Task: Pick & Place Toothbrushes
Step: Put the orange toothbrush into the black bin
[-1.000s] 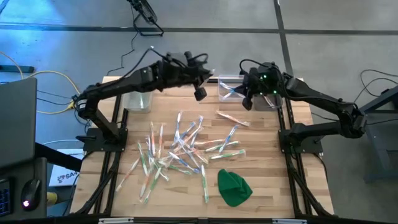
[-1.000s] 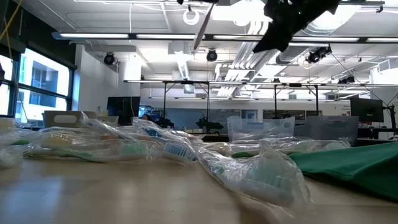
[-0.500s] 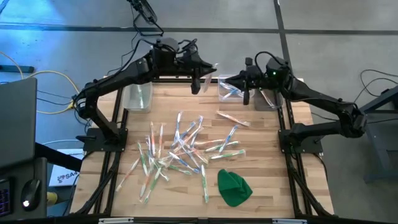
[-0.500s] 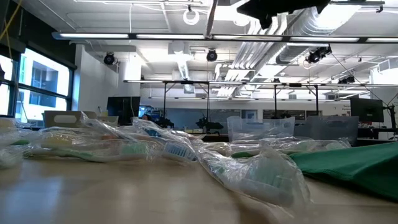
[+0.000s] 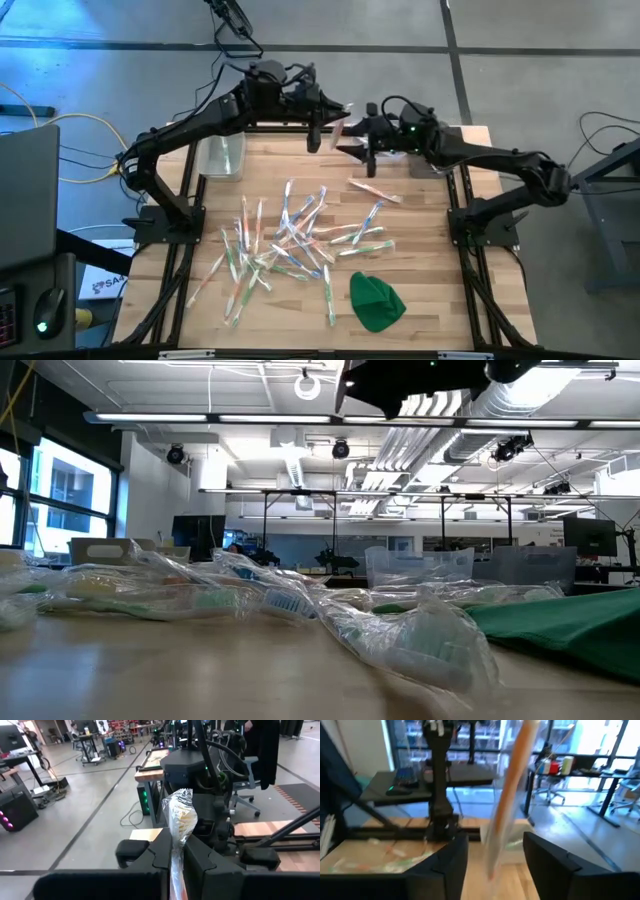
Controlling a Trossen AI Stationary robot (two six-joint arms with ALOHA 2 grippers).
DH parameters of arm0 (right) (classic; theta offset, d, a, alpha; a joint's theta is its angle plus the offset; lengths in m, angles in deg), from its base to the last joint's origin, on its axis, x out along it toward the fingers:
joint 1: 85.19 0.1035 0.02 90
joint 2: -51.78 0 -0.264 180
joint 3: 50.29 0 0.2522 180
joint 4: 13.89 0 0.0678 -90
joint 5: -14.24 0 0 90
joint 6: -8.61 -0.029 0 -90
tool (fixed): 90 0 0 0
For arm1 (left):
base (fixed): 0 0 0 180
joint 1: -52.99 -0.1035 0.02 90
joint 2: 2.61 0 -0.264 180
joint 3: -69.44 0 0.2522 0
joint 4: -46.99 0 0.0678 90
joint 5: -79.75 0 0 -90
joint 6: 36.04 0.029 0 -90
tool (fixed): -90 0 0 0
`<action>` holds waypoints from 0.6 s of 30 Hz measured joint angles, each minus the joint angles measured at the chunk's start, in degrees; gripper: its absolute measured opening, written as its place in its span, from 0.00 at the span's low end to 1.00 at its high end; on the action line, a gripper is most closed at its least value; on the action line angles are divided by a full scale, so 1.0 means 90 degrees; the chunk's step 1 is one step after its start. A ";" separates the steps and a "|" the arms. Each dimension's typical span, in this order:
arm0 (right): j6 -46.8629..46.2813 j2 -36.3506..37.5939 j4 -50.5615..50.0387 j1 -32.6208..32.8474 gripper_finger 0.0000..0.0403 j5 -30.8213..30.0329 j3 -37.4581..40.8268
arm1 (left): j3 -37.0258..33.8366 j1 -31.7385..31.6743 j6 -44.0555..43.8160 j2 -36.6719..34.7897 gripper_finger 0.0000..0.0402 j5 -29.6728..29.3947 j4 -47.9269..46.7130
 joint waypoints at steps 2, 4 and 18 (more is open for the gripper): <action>-0.0091 -0.0156 0.0311 0.0014 0.49 -0.0085 -0.0001 | 0.0000 0.0000 0.0000 0.0000 0.04 0.0000 -0.0057; -0.0069 -0.0320 0.0559 0.0010 0.50 0.0074 -0.0001 | 0.0000 0.0000 0.0000 0.0000 0.04 0.0000 -0.0135; -0.0108 -0.0542 0.0716 0.0010 0.18 0.0301 -0.0002 | -0.0002 0.0000 0.0000 0.0002 0.04 -0.0004 -0.0192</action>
